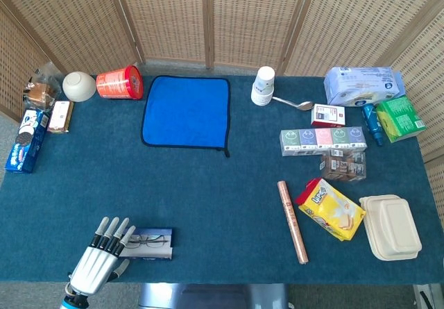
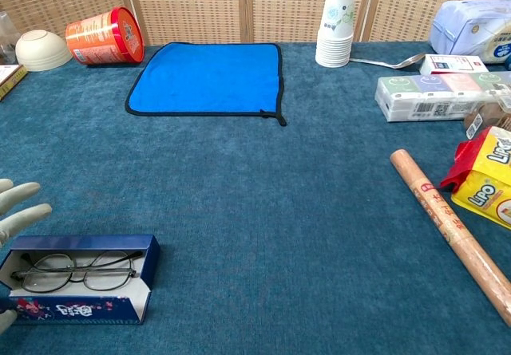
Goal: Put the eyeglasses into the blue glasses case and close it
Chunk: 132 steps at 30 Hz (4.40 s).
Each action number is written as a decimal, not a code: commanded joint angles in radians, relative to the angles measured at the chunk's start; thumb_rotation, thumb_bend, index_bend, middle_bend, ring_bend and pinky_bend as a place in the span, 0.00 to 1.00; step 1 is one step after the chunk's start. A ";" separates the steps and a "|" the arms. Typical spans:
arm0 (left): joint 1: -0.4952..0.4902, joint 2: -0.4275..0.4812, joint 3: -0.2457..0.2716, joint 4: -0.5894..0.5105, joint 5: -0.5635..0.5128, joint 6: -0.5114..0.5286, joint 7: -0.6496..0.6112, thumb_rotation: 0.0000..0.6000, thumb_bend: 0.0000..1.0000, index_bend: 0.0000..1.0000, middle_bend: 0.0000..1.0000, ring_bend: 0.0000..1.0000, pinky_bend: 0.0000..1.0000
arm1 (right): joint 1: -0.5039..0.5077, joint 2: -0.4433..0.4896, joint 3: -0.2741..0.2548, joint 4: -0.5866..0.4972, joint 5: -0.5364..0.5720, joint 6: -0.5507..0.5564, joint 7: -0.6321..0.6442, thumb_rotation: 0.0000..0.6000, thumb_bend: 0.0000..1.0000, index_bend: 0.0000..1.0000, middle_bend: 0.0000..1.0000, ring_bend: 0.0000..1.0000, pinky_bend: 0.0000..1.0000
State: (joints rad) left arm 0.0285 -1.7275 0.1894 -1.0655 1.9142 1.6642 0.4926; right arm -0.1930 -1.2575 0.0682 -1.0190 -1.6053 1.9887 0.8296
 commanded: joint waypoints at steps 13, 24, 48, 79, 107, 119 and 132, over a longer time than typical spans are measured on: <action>-0.011 0.038 0.023 -0.073 0.016 -0.024 -0.020 0.65 0.27 0.39 0.00 0.00 0.00 | -0.004 0.009 0.003 -0.015 0.000 -0.004 -0.009 1.00 0.35 0.00 0.04 0.00 0.11; -0.004 0.035 0.030 -0.078 0.014 -0.030 -0.041 0.70 0.28 0.52 0.02 0.00 0.00 | -0.008 0.007 0.005 -0.010 0.004 -0.009 -0.005 1.00 0.35 0.00 0.04 0.00 0.11; 0.011 0.040 0.025 -0.119 -0.055 -0.089 -0.109 0.80 0.46 0.53 0.05 0.00 0.00 | -0.010 0.024 0.007 -0.038 0.002 -0.017 -0.018 1.00 0.35 0.00 0.04 0.00 0.11; 0.027 0.056 -0.013 -0.109 -0.045 0.010 -0.148 0.82 0.46 0.57 0.08 0.00 0.00 | -0.013 0.019 0.012 -0.031 0.002 -0.016 -0.020 1.00 0.35 0.00 0.04 0.00 0.11; -0.028 0.056 -0.114 -0.107 -0.154 -0.064 -0.158 0.81 0.46 0.52 0.05 0.00 0.00 | -0.016 0.045 0.009 -0.088 -0.008 -0.014 -0.074 1.00 0.35 0.00 0.04 0.00 0.11; -0.046 0.028 -0.146 -0.079 -0.214 -0.104 -0.121 0.81 0.46 0.24 0.00 0.00 0.00 | -0.025 0.060 0.012 -0.106 -0.003 -0.004 -0.078 1.00 0.35 0.00 0.04 0.00 0.11; -0.049 0.039 -0.158 -0.128 -0.269 -0.147 -0.046 0.81 0.41 0.00 0.00 0.00 0.00 | -0.027 0.059 0.014 -0.097 -0.001 -0.005 -0.067 1.00 0.35 0.00 0.04 0.00 0.11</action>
State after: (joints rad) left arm -0.0184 -1.6904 0.0336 -1.1880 1.6491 1.5218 0.4406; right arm -0.2195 -1.1983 0.0822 -1.1164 -1.6063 1.9836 0.7620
